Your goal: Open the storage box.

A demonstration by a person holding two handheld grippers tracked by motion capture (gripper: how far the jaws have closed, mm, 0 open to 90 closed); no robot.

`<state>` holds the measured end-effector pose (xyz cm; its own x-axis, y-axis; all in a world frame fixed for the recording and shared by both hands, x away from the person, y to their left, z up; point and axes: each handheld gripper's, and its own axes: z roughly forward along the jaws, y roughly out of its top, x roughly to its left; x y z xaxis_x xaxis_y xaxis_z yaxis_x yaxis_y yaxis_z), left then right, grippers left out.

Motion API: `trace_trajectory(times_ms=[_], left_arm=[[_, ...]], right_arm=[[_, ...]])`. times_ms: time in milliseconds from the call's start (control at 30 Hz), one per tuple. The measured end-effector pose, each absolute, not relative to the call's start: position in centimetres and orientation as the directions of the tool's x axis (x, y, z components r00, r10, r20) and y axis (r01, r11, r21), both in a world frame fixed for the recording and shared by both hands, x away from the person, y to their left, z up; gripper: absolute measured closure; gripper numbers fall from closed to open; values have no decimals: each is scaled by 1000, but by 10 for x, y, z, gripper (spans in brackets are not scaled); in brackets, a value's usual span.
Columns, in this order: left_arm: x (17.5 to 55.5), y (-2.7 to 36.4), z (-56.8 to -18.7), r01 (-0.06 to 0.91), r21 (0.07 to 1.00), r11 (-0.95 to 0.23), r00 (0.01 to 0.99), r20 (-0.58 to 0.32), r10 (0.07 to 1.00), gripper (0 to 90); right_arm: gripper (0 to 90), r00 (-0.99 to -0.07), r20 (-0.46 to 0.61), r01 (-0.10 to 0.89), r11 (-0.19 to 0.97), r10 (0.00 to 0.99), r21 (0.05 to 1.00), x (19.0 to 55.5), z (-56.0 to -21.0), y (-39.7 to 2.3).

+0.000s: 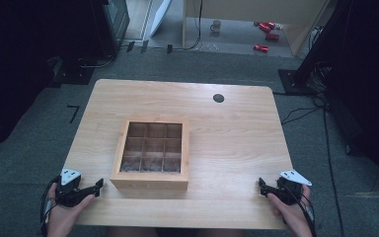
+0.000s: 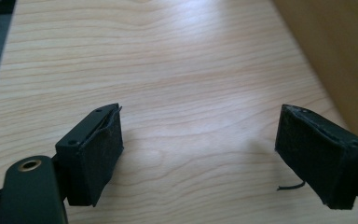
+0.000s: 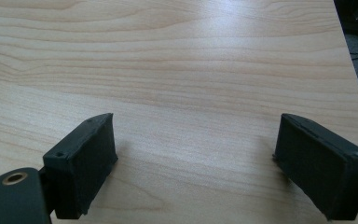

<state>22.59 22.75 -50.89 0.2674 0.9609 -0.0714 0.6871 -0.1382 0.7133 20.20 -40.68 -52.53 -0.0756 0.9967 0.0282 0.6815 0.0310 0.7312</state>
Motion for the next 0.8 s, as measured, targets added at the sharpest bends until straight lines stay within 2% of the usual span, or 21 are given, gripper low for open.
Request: trace_trajectory(times_ms=[267,400,500,800], left_arm=[[218,215,-494,628,762,-158,396,-138,908,157],[215,210,-491,607,777,-170,424,-136,895,162],[213,208,-487,581,795,-175,427,-115,897,212],[208,214,-482,556,810,-189,500,-144,854,210]], right_arm=[[119,-86,28,681,38,996,731,202,-525,-407],[119,-88,27,680,40,996,732,203,-525,-407],[119,-89,28,681,41,996,731,203,-525,-407],[119,-86,27,681,39,996,731,203,-525,-406]])
